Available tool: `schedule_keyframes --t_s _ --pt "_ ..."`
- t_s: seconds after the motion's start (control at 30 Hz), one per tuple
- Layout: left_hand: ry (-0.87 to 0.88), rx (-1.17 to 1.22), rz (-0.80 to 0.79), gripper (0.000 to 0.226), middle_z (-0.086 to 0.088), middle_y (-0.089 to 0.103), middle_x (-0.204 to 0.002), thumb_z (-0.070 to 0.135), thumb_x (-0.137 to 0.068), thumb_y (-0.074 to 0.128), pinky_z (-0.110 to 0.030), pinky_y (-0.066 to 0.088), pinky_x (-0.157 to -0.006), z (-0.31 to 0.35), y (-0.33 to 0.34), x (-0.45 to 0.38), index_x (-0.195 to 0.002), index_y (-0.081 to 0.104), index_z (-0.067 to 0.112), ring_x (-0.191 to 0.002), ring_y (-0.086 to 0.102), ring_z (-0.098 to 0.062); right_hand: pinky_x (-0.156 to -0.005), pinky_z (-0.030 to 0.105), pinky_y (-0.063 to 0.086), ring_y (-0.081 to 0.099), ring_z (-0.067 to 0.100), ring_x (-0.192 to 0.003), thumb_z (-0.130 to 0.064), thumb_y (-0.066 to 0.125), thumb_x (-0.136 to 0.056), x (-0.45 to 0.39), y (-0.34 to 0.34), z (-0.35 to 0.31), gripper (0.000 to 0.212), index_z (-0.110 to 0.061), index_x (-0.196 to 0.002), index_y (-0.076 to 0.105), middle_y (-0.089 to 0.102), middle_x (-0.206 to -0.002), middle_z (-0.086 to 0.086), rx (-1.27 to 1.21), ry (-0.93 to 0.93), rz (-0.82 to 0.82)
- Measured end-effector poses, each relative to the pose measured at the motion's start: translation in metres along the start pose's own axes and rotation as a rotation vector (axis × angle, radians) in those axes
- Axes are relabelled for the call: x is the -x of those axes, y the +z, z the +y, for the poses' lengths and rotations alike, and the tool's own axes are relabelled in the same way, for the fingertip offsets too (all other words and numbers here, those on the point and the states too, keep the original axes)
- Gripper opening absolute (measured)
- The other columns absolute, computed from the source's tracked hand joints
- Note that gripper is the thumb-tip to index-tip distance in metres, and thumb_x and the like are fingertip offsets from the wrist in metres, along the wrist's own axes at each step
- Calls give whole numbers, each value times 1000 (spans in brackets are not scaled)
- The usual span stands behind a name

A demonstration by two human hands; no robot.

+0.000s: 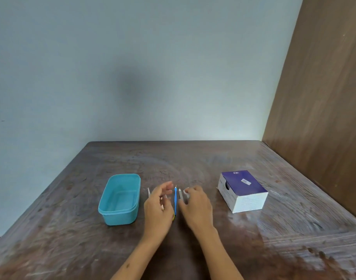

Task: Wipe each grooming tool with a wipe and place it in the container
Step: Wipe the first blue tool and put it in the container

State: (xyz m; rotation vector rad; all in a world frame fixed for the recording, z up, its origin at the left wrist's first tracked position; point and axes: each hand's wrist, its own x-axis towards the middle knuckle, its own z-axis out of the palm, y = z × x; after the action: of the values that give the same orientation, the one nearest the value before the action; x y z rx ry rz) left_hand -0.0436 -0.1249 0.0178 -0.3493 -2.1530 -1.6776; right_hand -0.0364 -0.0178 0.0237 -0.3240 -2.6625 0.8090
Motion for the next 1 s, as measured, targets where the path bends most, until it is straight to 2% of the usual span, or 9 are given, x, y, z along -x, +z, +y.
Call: schedule_keyframes --t_s 0.1,0.3,0.4,0.53,0.63,0.73,0.8,0.87,1.0 --pt "19 -18 0 53 18 63 -100 -12 -84 43 -20 52 -82 -2 -1 1 -102 58 35 -96 62 -3 -64 29 37 49 22 -74 -15 50 -86 3 5 -6 6 -11 -82 51 53 -104 6 111 -8 -54" --pt "88 -71 -8 48 17 64 -96 -10 -83 48 -15 51 -80 -6 7 -2 -104 59 31 -95 61 2 -46 24 20 38 24 -69 -3 45 -84 -8 2 -7 29 -14 -62 30 52 -104 10 215 -26 -38" --pt "150 -92 -4 42 13 64 -97 -8 -83 51 -14 50 -80 -7 13 -7 -105 61 27 -97 57 7 -54 26 24 50 30 -77 -5 45 -83 -15 8 -1 6 -6 -79 49 52 -105 10 140 -13 -3" --pt "211 -116 -4 38 12 62 -97 -5 -83 54 -8 47 -80 -10 20 -16 -108 61 23 -98 57 5 -64 29 33 57 31 -84 -8 47 -83 -26 21 7 15 -1 -92 57 54 -108 11 6 58 117" --pt "228 -141 -12 36 11 63 -97 -6 -81 56 -12 49 -82 -16 24 -18 -108 62 18 -98 57 3 -75 36 43 59 34 -93 -4 49 -83 -38 27 11 27 -1 -108 61 55 -115 13 -109 115 203" --pt "253 -170 -7 35 9 64 -96 -6 -80 58 -12 48 -81 -23 24 -18 -107 63 15 -96 57 5 -76 17 40 62 24 -91 -1 54 -81 -46 31 15 32 -1 -112 63 59 -116 12 -242 141 263" --pt "274 -188 27 32 8 64 -96 -6 -80 59 -2 42 -81 -22 21 -20 -106 64 12 -95 55 9 -70 3 35 62 11 -74 2 59 -79 -48 31 15 32 -2 -110 66 61 -109 12 -365 135 347" --pt "276 -193 55 28 6 64 -96 -3 -82 60 0 39 -80 -20 22 -23 -106 65 11 -91 56 8 -65 -1 39 60 0 -63 6 64 -77 -45 29 11 29 -4 -104 68 62 -102 8 -518 105 437" --pt "220 -180 19 30 3 64 -104 2 -86 60 2 40 -80 -18 26 -24 -114 62 9 -87 58 2 -61 3 45 62 -7 -74 6 66 -78 -37 28 -4 28 -10 -101 69 61 -95 -3 -735 15 473"
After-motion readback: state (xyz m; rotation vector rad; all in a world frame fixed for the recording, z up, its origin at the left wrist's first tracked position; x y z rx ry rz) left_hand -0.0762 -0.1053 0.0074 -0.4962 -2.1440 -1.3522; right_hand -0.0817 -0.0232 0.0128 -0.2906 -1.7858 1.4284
